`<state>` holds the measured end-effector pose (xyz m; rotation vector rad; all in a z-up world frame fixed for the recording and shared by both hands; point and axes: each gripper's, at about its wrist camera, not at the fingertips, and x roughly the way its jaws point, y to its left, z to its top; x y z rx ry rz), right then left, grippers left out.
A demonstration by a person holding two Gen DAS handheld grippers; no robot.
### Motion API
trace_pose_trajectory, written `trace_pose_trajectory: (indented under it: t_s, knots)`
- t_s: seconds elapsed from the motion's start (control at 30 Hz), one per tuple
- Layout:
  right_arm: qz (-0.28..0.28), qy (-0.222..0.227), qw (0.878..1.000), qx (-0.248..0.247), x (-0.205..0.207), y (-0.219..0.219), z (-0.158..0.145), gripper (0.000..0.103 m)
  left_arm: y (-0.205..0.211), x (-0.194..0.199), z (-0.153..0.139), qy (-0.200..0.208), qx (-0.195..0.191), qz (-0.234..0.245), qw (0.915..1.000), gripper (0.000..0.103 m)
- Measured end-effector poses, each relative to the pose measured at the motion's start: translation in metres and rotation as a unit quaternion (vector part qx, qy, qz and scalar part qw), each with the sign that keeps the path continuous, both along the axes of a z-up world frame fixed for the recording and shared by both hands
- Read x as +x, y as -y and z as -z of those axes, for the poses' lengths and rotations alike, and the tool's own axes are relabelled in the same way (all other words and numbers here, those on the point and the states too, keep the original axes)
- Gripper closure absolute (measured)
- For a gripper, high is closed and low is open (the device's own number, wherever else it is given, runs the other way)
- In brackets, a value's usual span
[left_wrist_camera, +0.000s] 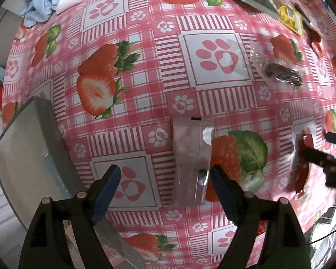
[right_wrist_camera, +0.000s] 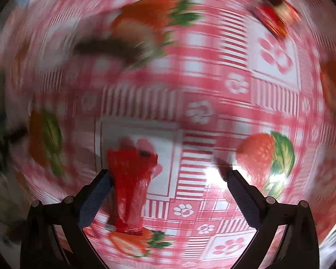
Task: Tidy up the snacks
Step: 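Move the right tool to the red bar and the left tool to the pink-silver packet, then close the right tool on the red bar while the left tool grasps the pink-silver packet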
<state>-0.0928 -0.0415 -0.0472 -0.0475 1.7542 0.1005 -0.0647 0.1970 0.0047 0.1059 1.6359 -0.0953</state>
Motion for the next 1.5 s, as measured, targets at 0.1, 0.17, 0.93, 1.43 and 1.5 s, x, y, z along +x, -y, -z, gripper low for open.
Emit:
trace_pose_trajectory:
  t_s: [0.1,0.17,0.93,1.43,1.5]
  knots:
    - [0.035,-0.012,0.999,0.002,0.000,0.014,-0.001,0.000,-0.008,-0.006,-0.003,-0.004,-0.011,-0.013,0.9998,0.018]
    - [0.050,-0.016,0.999,-0.002,0.000,0.027,0.003,0.000,-0.006,-0.014,0.000,-0.007,-0.014,-0.018,0.9997,0.018]
    - [0.062,-0.013,0.997,-0.050,-0.055,-0.016,0.003,0.000,0.008,-0.051,0.040,-0.018,-0.034,-0.034,0.9987,0.000]
    - [0.058,-0.041,0.996,-0.047,-0.045,-0.011,0.008,0.000,0.004,-0.046,0.035,-0.018,-0.034,-0.027,0.9989,0.000]
    - [0.059,-0.037,0.996,-0.047,-0.048,-0.013,0.006,0.000,0.004,-0.046,0.035,-0.020,-0.033,-0.026,0.9989,0.000]
